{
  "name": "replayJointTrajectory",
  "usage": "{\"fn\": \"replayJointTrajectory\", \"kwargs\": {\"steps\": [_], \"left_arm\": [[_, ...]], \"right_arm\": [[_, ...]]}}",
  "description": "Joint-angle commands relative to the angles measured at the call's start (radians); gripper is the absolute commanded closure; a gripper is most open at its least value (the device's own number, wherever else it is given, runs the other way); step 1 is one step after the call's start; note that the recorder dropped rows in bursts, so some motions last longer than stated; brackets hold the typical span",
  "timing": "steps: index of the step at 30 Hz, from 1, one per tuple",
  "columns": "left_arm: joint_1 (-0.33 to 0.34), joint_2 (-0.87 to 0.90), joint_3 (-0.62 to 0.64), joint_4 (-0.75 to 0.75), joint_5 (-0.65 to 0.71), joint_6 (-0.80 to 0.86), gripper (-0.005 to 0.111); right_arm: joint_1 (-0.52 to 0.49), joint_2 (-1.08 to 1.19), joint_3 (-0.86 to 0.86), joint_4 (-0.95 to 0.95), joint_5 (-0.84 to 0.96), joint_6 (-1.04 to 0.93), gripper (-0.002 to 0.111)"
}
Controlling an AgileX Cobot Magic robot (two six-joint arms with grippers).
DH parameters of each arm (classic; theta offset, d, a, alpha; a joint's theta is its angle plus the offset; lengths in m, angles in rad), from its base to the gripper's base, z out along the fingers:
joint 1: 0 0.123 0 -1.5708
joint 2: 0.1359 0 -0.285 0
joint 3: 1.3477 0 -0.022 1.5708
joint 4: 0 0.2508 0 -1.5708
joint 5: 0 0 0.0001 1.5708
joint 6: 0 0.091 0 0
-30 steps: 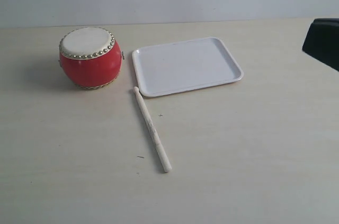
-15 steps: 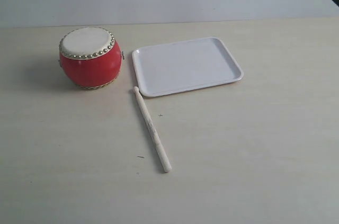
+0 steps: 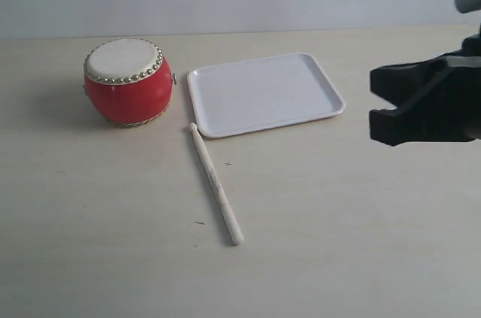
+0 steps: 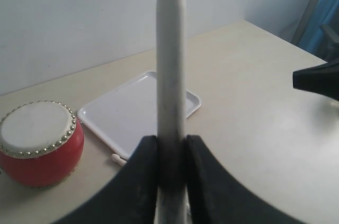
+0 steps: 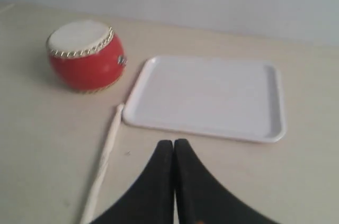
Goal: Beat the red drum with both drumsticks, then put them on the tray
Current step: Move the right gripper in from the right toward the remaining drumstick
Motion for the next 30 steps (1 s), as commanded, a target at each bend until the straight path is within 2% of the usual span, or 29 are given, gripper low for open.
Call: {"fn": "replayJointTrajectory", "kwargs": {"steps": [1, 9, 17, 24, 27, 29, 30], "left_arm": [[-0.004, -0.006, 0.003, -0.005, -0.009, 0.003, 0.107], [-0.004, -0.006, 0.003, -0.005, -0.009, 0.003, 0.107], [-0.004, -0.006, 0.003, -0.005, -0.009, 0.003, 0.107], [-0.004, -0.006, 0.003, -0.005, -0.009, 0.003, 0.107], [-0.004, -0.006, 0.003, -0.005, -0.009, 0.003, 0.107], [-0.004, -0.006, 0.003, -0.005, -0.009, 0.003, 0.107], [-0.004, -0.006, 0.003, -0.005, -0.009, 0.003, 0.107]], "right_arm": [[0.089, 0.042, -0.149, 0.111, 0.285, -0.059, 0.108], [0.127, 0.147, -0.274, 0.202, 0.525, -0.086, 0.108], [0.127, 0.451, -0.357, 0.257, 0.538, -0.163, 0.108], [0.127, 0.617, -0.449, 0.261, 0.553, -0.220, 0.108], [0.127, 0.649, -0.473, 0.261, 0.553, -0.257, 0.102], [0.127, 0.659, -0.482, 0.267, 0.553, -0.271, 0.094], [0.127, 0.664, -0.482, 0.285, 0.551, -0.282, 0.084]]}}
